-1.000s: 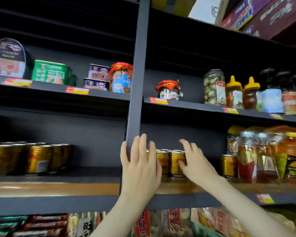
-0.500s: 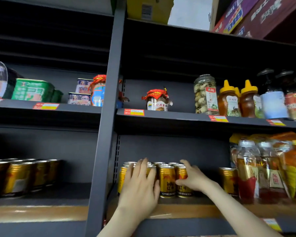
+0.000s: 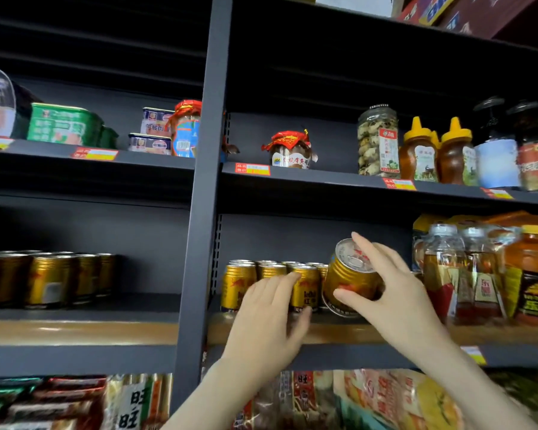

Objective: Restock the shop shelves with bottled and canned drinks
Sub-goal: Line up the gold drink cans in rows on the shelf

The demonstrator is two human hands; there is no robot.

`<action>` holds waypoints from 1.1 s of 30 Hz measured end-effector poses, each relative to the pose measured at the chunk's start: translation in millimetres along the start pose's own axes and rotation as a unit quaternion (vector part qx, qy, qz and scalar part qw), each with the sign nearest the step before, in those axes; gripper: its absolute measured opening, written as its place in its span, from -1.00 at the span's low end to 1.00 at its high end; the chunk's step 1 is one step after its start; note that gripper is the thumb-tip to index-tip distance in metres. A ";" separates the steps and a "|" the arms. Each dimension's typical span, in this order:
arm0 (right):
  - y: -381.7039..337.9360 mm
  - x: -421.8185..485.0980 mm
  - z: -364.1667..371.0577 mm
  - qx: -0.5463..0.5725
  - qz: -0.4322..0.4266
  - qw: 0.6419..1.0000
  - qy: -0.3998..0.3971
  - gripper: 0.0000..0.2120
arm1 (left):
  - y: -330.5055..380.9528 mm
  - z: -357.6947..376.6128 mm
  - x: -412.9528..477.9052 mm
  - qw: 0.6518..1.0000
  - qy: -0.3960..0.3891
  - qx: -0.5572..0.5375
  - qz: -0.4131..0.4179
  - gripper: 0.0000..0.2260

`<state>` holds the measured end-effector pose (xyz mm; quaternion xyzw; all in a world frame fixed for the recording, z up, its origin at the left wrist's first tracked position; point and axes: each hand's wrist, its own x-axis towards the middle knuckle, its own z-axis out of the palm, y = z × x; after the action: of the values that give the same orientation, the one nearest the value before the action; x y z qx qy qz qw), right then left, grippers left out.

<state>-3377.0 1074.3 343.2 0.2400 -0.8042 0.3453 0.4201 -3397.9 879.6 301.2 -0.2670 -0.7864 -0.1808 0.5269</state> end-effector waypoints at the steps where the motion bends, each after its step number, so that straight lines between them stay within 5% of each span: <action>1: -10.0 -14.7 -2.9 0.021 -0.007 1.000 0.002 -0.23 | 9.4 -6.2 -9.8 0.997 -0.017 -0.070 -0.027 -0.49; 4: -37.4 -55.6 0.6 0.067 -0.005 0.998 -0.019 -0.21 | 27.5 -21.4 -43.2 0.975 -0.065 -0.201 -0.075 -0.29; 9: -87.1 -134.4 47.3 0.080 0.037 0.990 -0.111 -0.09 | 16.6 -62.0 -117.7 0.929 -0.151 -0.323 -0.103 -0.31; 12: -118.0 -185.8 92.2 0.104 0.084 0.977 -0.166 -0.04 | -9.7 -94.2 -190.1 0.930 -0.184 -0.285 -0.142 -0.29; 15: -153.1 -233.4 146.2 0.168 0.109 0.944 -0.263 -0.28 | -39.5 -130.6 -270.7 0.922 -0.228 -0.245 -0.195 -0.27; 19: -196.4 -292.0 217.7 0.239 0.131 0.915 -0.296 -0.46 | -74.5 -184.1 -360.1 0.910 -0.261 -0.218 -0.236 -0.32; 25: -246.7 -341.7 283.2 0.400 0.232 0.817 -0.345 -0.74 | -102.8 -239.7 -432.4 0.919 -0.241 -0.194 -0.243 -0.39; 29: -260.5 -352.7 313.4 0.383 0.252 0.831 -0.316 -0.93 | -118.6 -251.0 -460.7 0.917 -0.266 -0.167 -0.245 -0.37; 33: -263.8 -353.7 335.7 0.398 0.263 0.814 -0.331 -0.90 | -122.5 -256.8 -474.6 0.891 -0.270 -0.164 -0.327 -0.35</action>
<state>-3181.6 683.6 1.8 0.2654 -0.7198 0.6319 -0.1108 -3141.2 528.4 -40.9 -0.1156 -0.9004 -0.3903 0.1539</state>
